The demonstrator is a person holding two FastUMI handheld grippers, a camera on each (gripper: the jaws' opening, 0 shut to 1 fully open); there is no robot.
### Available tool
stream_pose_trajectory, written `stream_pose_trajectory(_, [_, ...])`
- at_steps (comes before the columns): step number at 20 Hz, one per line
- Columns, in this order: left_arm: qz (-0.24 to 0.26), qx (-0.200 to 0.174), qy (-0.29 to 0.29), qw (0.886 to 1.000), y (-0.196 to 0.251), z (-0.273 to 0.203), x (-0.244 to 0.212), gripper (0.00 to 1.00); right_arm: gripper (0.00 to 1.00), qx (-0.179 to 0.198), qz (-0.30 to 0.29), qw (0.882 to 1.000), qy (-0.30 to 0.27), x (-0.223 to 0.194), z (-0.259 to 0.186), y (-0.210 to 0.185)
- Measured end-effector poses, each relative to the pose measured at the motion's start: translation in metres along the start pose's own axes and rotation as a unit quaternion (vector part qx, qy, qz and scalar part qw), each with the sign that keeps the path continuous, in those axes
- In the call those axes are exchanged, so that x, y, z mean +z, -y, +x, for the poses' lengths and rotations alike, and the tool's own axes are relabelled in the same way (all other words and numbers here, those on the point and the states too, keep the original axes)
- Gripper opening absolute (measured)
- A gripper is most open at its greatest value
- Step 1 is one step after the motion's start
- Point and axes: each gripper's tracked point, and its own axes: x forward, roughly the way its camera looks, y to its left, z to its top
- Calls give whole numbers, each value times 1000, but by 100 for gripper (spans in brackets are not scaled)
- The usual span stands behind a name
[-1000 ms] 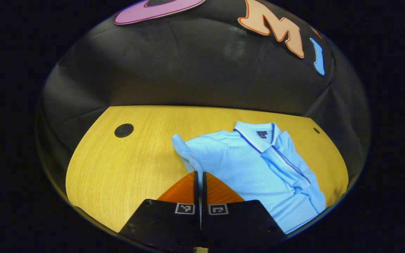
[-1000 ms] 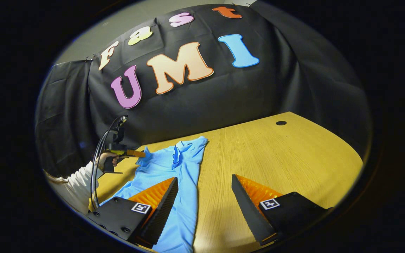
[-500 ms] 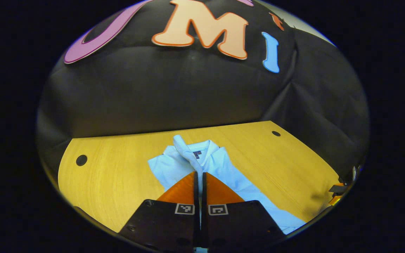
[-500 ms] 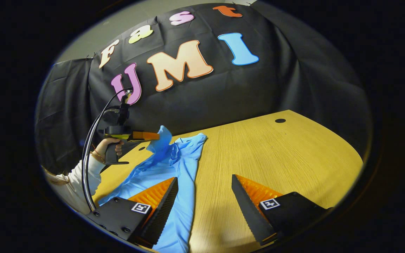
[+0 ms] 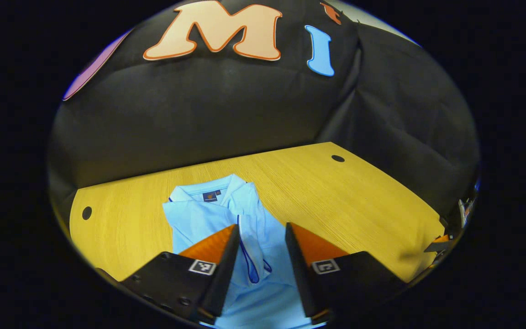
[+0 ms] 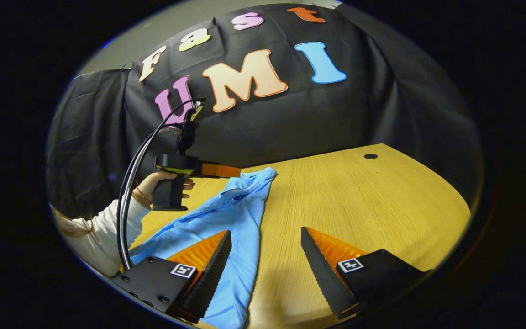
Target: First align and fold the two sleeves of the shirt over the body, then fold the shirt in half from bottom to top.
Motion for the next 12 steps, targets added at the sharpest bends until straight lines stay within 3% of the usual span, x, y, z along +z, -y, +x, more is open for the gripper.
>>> stream_pose_trajectory(1, [-2, 11, 8, 1000, -5, -13, 1, 70, 97, 3, -4, 1000, -3, -3, -1, -4])
stream_pose_trajectory(6, [-20, 42, 23, 999, -19, -101, -35, 73, 97, 20, -28, 999, -27, -35, -15, -26])
stream_pose_trajectory(12, [-17, 88, 22, 996, -21, -215, -123, 74, 97, 35, -61, 996, -46, -70, -39, -47])
